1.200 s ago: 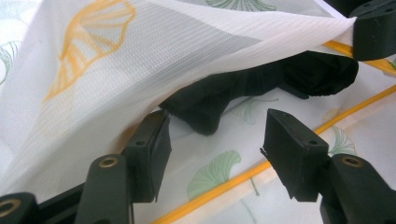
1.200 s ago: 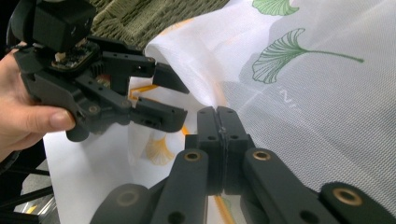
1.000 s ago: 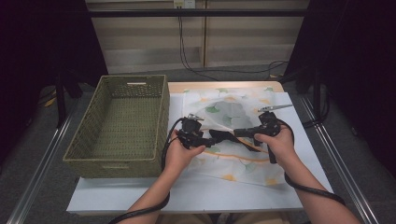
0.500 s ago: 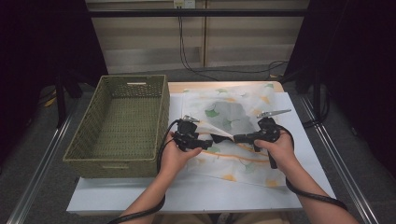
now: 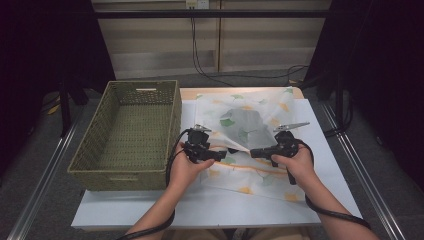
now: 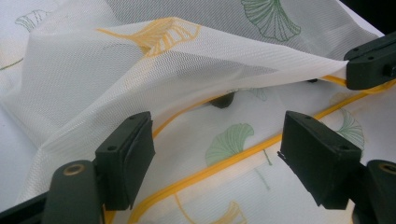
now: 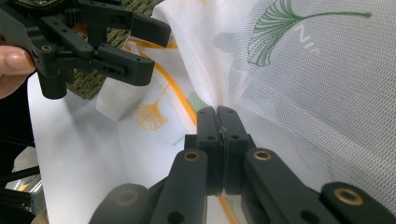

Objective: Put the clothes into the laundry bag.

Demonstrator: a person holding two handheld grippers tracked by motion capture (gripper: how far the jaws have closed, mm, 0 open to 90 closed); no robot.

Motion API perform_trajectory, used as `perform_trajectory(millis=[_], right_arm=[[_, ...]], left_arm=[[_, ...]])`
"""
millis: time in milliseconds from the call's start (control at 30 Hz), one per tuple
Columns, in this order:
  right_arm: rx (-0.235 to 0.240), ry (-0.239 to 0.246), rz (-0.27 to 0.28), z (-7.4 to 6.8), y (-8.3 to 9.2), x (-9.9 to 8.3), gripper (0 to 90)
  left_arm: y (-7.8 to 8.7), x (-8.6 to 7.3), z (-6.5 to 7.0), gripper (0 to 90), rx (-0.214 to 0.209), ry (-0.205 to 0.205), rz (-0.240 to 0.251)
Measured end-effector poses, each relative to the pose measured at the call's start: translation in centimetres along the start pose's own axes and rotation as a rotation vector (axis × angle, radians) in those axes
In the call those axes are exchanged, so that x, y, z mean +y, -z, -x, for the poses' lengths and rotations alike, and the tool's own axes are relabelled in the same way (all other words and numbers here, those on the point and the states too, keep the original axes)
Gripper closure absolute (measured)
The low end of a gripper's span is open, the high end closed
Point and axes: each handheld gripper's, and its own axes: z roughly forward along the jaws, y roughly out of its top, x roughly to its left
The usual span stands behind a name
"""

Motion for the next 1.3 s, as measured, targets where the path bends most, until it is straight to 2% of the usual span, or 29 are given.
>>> perform_trajectory(millis=[100,133,233,367,467,533,567,600,700,733,767,800,1000,1067,1133,1200,1300], right_arm=[[-0.007,0.01,-0.012,0.1,-0.2,-0.3,89.6],[-0.01,0.012,-0.015,0.1,-0.3,-0.4,89.6],[-0.012,0.014,-0.022,0.2,-0.5,-0.7,89.5],[-0.023,0.026,-0.037,0.3,-0.8,-1.2,89.4],[-0.018,0.019,-0.039,0.3,-0.8,-1.5,89.4],[-0.017,0.017,-0.041,0.4,-0.9,-1.7,89.3],[-0.021,0.02,-0.043,0.4,-0.9,-1.8,89.3],[-0.021,0.019,-0.045,0.4,-1.0,-1.9,89.3],[-0.019,0.021,-0.051,0.5,-1.1,-2.0,89.4],[-0.021,0.019,-0.054,0.5,-1.1,-2.1,89.3],[-0.023,0.019,-0.055,0.5,-1.1,-2.1,89.3],[-0.022,0.019,-0.055,0.6,-1.2,-2.2,89.3],[-0.039,0.03,-0.071,0.6,-1.6,-2.5,88.9],[-0.039,0.038,-0.079,0.6,-1.7,-2.5,88.6],[-0.042,0.039,-0.081,0.6,-1.8,-2.5,88.1],[-0.042,0.042,-0.081,0.6,-1.8,-2.5,87.6],[-0.04,0.038,-0.08,0.5,-1.7,-2.6,85.9]], left_arm=[[0.0,-0.1,0.1,24.9,0.003,0.016,0.009],[0.1,-0.1,-0.1,24.8,0.003,0.001,0.0],[0.2,-0.2,-0.1,24.7,0.005,0.015,0.014],[0.4,-0.4,-0.3,24.2,0.006,0.005,-0.003],[0.3,-0.5,-0.2,24.1,0.011,0.025,0.015],[0.3,-0.5,-0.2,23.7,0.012,0.023,0.015],[0.3,-0.5,-0.3,23.4,0.013,0.004,0.003],[0.2,-0.5,-0.1,23.1,0.009,0.02,0.016],[0.2,-0.5,-0.2,22.0,0.005,0.019,0.006],[0.3,-0.5,-0.3,21.5,0.014,-0.002,-0.007],[0.2,-0.5,-0.2,21.3,0.013,0.018,0.008],[0.1,-0.6,-0.2,20.9,0.013,0.02,0.014],[0.1,-0.6,-0.2,17.5,0.028,0.015,0.015],[0.4,-0.5,-0.4,16.3,0.03,-0.002,-0.009],[0.3,-0.5,-0.4,15.5,0.032,0.007,0.007],[0.4,-0.5,-0.5,15.4,0.033,-0.002,-0.003],[0.3,-0.6,-0.5,13.9,0.033,-0.002,0.006]])
